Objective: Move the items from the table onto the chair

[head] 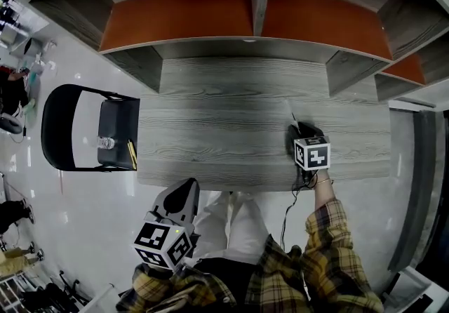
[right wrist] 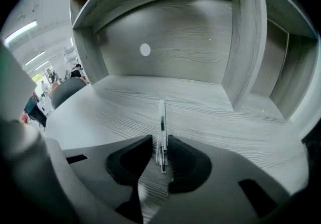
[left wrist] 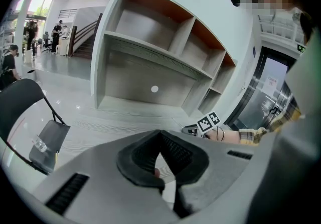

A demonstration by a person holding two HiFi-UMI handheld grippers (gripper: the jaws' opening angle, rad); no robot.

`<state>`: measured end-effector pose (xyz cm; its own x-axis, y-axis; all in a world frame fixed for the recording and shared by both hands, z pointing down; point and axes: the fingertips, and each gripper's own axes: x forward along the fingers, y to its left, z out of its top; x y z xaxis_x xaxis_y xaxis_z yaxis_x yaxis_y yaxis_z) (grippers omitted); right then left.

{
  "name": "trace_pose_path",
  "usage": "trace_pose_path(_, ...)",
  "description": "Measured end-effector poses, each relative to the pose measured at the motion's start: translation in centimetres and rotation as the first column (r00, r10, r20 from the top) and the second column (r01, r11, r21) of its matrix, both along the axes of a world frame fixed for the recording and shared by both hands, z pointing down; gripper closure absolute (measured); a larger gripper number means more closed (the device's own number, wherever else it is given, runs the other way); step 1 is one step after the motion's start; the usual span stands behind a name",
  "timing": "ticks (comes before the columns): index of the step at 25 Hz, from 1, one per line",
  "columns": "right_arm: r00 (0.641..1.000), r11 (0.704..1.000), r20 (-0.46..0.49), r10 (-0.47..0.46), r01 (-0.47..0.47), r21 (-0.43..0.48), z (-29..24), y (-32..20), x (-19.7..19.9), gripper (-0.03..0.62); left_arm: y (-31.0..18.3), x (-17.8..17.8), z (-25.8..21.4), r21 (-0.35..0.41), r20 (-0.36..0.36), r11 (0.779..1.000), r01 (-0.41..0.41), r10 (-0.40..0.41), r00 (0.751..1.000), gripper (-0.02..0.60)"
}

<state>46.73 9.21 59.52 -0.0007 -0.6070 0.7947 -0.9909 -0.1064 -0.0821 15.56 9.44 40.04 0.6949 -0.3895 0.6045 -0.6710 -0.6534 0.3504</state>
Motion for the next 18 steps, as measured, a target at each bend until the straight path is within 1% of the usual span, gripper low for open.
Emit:
trace_pose_path(2, 0.999, 1.0, -0.03, -0.01, 0.01, -0.001, 0.0, -0.1, -0.1, 0.49, 0.0, 0.1, -0.1, 0.002, -0.007, 1.0, 0.003, -0.003, 1.0, 0.578)
trace_pose_path(4, 1.0, 1.0, -0.029, 0.001, -0.001, -0.005, 0.1, 0.0, -0.1, 0.503, 0.0, 0.3, -0.2, 0.005, -0.012, 1.0, 0.002, -0.002, 1.0, 0.578)
trace_pose_path(5, 1.0, 1.0, -0.019, 0.01, -0.011, -0.009, 0.1, 0.0, 0.0, 0.523, 0.1, 0.4, -0.4, 0.007, -0.014, 1.0, 0.0, 0.0, 1.0, 0.578)
trace_pose_path(10, 0.996, 0.998, 0.07, 0.052, -0.05, -0.025, 0.1, -0.3, 0.5, 0.528, 0.1, 1.1, -1.1, 0.024, -0.031, 1.0, -0.002, 0.002, 1.0, 0.578)
trace_pose_path(14, 0.991, 0.998, 0.119, 0.056, -0.052, -0.037, -0.4, 0.4, -0.3, 0.528, 0.3, 1.0, -2.4, 0.049, -0.045, 0.999, -0.004, 0.007, 0.999, 0.578)
trace_pose_path(18, 0.984, 0.999, 0.172, 0.045, -0.048, 0.009, -2.1, 1.3, -2.2, 0.528, 0.4, 0.8, -3.4, 0.065, -0.062, 0.998, 0.009, -0.005, 0.998, 0.578)
